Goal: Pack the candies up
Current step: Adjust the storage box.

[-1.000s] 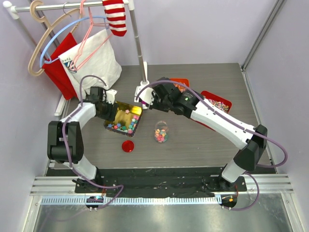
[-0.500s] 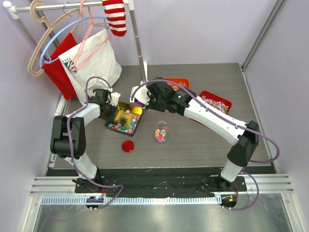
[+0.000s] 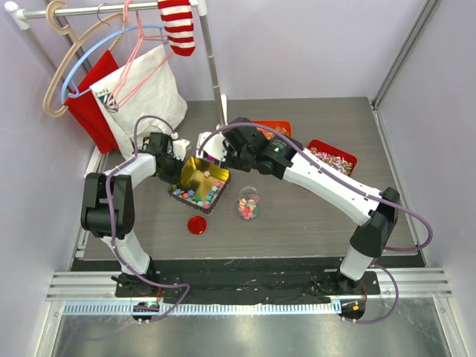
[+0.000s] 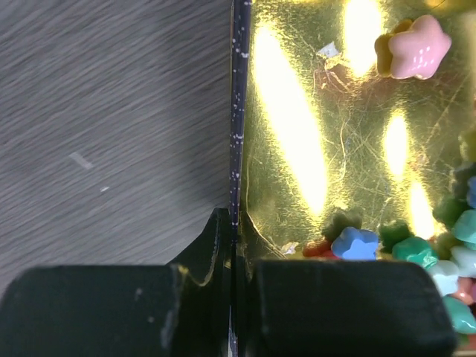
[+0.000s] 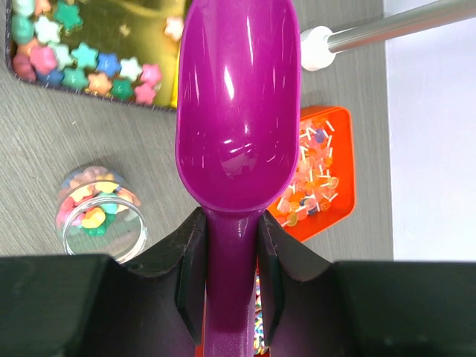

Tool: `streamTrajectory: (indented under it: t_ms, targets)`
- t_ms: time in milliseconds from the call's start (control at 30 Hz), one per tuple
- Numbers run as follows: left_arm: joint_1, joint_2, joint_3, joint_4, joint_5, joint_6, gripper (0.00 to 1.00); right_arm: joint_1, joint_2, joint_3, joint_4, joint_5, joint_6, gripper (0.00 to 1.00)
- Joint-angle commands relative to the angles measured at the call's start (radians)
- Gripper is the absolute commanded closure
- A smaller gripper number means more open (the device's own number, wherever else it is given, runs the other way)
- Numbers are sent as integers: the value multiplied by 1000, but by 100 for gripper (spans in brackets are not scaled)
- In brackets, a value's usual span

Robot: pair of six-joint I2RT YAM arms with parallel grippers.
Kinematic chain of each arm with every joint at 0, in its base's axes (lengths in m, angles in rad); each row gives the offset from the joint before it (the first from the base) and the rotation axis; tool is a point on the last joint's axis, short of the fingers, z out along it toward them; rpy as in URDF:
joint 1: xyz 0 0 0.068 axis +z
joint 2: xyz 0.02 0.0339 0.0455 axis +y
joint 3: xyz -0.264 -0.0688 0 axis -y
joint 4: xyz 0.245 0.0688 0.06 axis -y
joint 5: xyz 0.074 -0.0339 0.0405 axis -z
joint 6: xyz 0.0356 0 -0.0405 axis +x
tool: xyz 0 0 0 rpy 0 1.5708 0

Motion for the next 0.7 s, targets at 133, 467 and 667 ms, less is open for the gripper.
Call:
streamTrajectory:
  t_ms: [133, 467, 667]
  targets:
    - [57, -21, 55, 66, 298, -94, 100, 5, -39, 136, 3, -1, 29, 99]
    - [100, -124, -75, 394, 393, -239, 100, 4, -31, 158, 0, 16, 31, 99]
    - [98, -221, -169, 599, 387, -342, 100, -5, -28, 185, 3, 33, 28, 99]
